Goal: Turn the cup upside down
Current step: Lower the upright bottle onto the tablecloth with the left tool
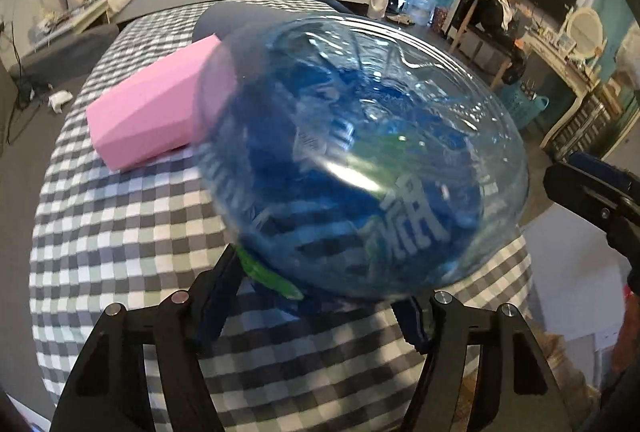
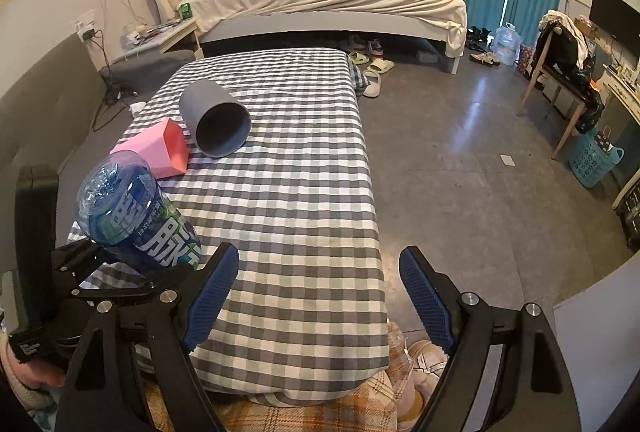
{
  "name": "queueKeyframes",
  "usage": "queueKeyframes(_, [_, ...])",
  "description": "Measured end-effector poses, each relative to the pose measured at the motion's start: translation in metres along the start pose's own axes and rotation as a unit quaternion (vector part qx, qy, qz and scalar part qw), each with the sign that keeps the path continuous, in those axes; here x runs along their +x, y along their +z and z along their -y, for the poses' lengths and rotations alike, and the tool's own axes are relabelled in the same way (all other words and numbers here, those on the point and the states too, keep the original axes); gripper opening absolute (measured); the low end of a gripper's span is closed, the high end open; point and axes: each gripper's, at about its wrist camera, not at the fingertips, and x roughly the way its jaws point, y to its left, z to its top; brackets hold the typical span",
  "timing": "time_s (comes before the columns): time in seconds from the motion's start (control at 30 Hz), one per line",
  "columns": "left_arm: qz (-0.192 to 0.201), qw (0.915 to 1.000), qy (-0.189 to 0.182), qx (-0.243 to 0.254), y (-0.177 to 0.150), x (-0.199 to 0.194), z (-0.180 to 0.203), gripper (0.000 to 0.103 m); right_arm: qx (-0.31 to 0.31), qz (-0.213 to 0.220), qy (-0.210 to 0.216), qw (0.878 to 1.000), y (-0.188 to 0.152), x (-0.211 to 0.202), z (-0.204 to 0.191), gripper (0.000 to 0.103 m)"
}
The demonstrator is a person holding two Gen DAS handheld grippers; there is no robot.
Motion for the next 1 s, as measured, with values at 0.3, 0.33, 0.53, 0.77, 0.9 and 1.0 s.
queueKeyframes(0.3, [0.027, 0.9988, 0.025, 0.033, 0.016, 0.018, 0.002, 0.071, -0.002, -0.009, 0.002, 1.000, 0.003, 0.006, -0.002, 0.083])
queueKeyframes(0.33, [0.028, 0.9988, 0.024, 0.033, 0.015, 0.018, 0.002, 0.072, -0.002, -0.008, 0.002, 1.000, 0.004, 0.006, -0.002, 0.083])
queueKeyframes(0.53, [0.023, 0.9984, 0.020, 0.048, 0.004, 0.014, 0.000, 0.086, -0.004, -0.012, 0.003, 1.000, 0.004, 0.009, -0.007, 0.083])
queueKeyframes(0.77, [0.007, 0.9993, 0.026, 0.025, -0.005, -0.004, -0.008, 0.087, -0.001, -0.007, 0.006, 1.000, 0.003, 0.005, -0.010, 0.083])
queueKeyframes(0.9, [0.035, 0.9984, 0.033, -0.030, -0.009, -0.033, -0.030, 0.087, -0.001, 0.017, 0.013, 1.000, 0.002, -0.006, -0.014, 0.083])
queueKeyframes(1.0, [0.084, 0.9932, 0.053, -0.061, -0.015, -0.062, -0.043, 0.088, 0.001, 0.044, 0.023, 0.999, 0.000, -0.012, -0.020, 0.083])
